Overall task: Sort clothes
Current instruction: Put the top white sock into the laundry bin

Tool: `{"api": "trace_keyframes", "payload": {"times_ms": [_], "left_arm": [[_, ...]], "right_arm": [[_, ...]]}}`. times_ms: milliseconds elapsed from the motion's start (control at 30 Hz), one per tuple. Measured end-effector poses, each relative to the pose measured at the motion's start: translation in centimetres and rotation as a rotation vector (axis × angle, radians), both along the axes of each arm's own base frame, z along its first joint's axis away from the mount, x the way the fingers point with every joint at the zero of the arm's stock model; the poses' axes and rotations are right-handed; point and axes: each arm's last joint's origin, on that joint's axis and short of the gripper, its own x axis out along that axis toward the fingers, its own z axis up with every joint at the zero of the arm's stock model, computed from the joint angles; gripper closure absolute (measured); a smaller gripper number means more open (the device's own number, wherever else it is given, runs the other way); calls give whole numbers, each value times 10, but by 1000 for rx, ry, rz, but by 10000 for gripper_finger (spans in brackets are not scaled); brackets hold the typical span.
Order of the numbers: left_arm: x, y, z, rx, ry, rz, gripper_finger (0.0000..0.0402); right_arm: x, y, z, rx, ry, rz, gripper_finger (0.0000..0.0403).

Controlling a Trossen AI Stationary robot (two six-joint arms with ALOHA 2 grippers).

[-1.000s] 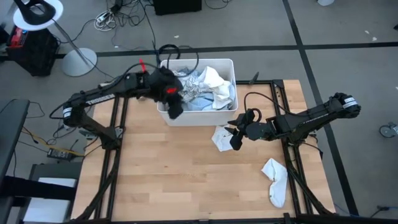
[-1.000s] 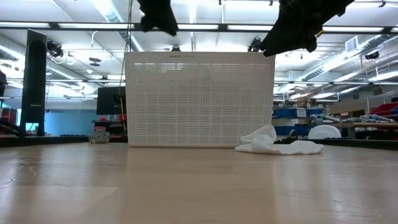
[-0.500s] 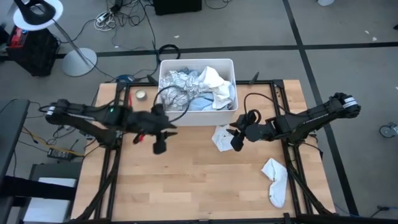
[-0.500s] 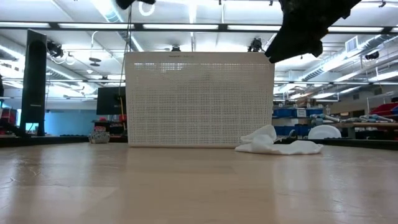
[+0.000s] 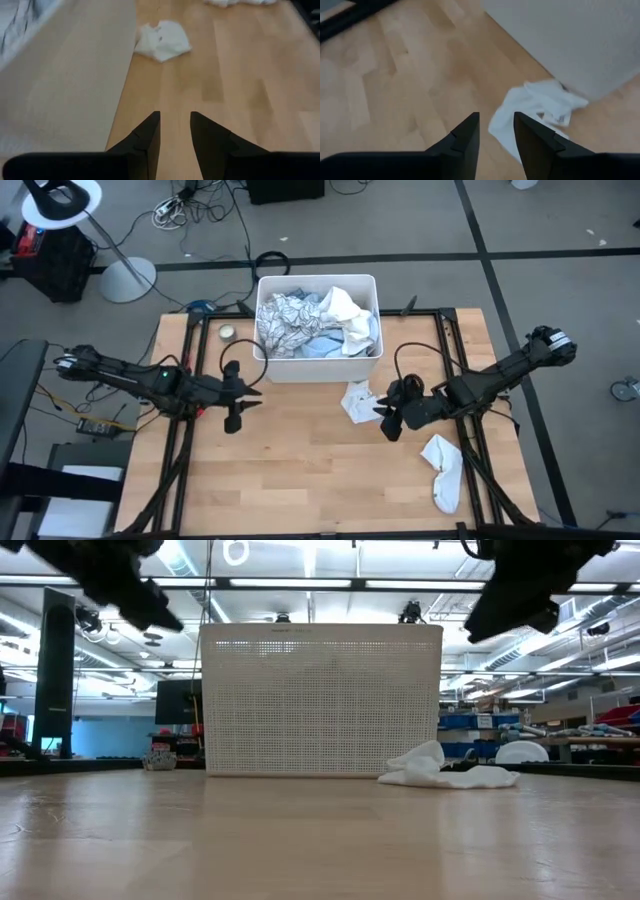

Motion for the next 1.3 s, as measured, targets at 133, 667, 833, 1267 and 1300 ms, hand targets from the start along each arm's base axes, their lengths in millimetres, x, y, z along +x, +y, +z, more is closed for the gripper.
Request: {"api": "trace_keyframes", "payload": {"times_ms": [133,667,833,1267,1300], "left_arm": [[-8,2,-16,-12,-3,12,289],[-21,5,-50,-39,-107,17,289],[-23,6,-60,-61,-107,21,289],[-25,7,-67,-50,-86,45,289],[-25,7,-66,-60,-91,51,289]], "right_arm": [[-1,3,-11,5,79,-31,283],[51,20,-102,-169,216,-173,209],[68,23,-123,-218,175,-160,184],[104,16,-171,-319,54,-176,306],[106,16,-171,-324,48,-161,337]]}}
